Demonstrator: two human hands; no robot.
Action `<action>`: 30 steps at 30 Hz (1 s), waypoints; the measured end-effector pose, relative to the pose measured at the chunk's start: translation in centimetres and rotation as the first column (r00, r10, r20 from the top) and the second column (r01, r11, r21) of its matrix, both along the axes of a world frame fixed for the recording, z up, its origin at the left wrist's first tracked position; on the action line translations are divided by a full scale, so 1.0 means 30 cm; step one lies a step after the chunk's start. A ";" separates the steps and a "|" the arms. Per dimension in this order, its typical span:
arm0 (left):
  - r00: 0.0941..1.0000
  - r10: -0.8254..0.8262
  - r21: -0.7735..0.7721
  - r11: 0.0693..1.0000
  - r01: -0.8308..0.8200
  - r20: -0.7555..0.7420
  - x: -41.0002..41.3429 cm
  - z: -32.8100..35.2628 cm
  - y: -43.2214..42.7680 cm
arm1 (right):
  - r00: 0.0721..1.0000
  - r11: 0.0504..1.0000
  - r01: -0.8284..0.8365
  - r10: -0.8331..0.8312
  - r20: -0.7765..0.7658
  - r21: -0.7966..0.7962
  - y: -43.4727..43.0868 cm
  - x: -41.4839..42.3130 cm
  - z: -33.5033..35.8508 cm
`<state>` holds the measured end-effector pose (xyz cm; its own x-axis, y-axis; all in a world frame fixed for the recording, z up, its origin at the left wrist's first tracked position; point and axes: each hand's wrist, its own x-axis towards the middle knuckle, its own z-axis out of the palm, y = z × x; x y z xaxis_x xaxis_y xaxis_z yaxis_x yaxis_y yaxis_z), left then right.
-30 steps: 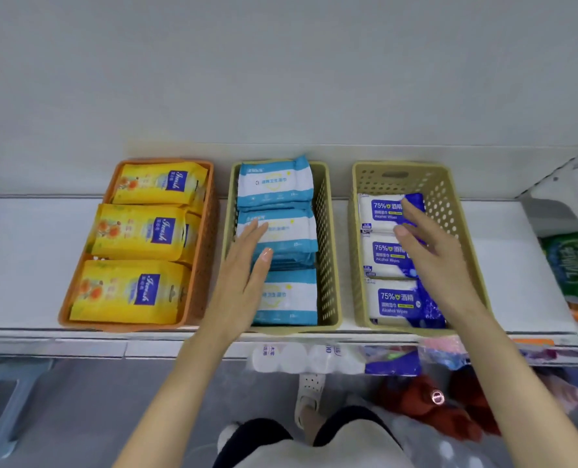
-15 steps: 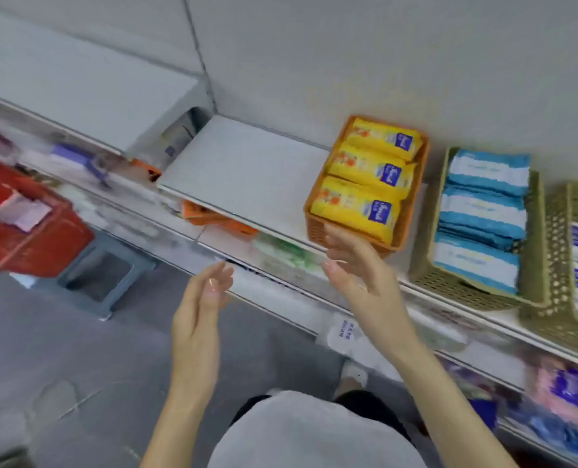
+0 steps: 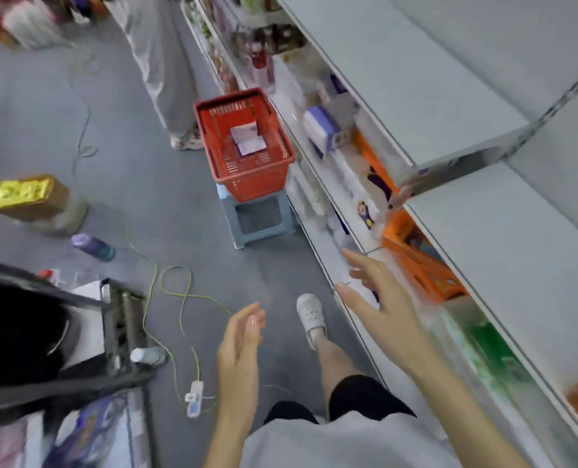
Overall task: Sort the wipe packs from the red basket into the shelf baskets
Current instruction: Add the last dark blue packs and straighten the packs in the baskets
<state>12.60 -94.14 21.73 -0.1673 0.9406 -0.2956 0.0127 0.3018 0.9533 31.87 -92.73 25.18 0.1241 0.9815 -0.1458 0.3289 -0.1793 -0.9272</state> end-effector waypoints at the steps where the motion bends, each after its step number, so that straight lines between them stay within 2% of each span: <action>1: 1.000 0.018 -0.010 1.000 -0.018 0.000 -0.003 -0.005 0.041 | 1.000 1.000 -0.014 0.014 0.001 0.002 0.055 -0.004 -0.011; 6: 0.991 0.131 -0.009 0.991 -0.131 -0.039 0.001 -0.036 0.439 | 0.995 0.995 -0.091 0.090 -0.039 -0.030 0.496 0.012 -0.058; 11: 0.977 0.182 0.025 0.983 -0.180 -0.110 -0.004 0.011 0.857 | 0.991 0.993 -0.100 0.094 -0.092 -0.065 0.932 0.040 -0.047; 15: 0.959 0.228 0.047 0.974 -0.223 -0.168 -0.034 0.021 1.100 | 0.990 0.978 -0.139 0.135 -0.038 -0.153 1.225 0.033 -0.074; 19: 0.955 0.255 -0.060 0.962 -0.266 -0.149 -0.074 -0.138 1.280 | 0.993 0.961 -0.112 0.102 -0.051 -0.252 1.505 -0.005 -0.205; 22: 0.958 0.262 -0.168 0.945 -0.279 -0.119 -0.109 -0.306 1.431 | 0.995 0.929 -0.032 -0.005 -0.101 -0.368 1.706 -0.061 -0.415; 25: 0.966 0.248 -0.247 0.934 -0.259 -0.078 -0.151 -0.495 1.633 | 0.974 0.857 0.022 -0.134 -0.182 -0.515 1.909 -0.137 -0.657; 29: 0.983 0.179 -0.319 0.935 -0.154 0.050 -0.159 -0.710 2.077 | 0.863 0.715 0.086 -0.402 -0.307 -0.694 2.196 -0.239 -0.950; 30: 0.990 0.136 -0.327 0.938 -0.116 0.037 -0.153 -0.752 2.203 | 0.819 0.673 0.087 -0.468 -0.332 -0.734 2.267 -0.262 -1.017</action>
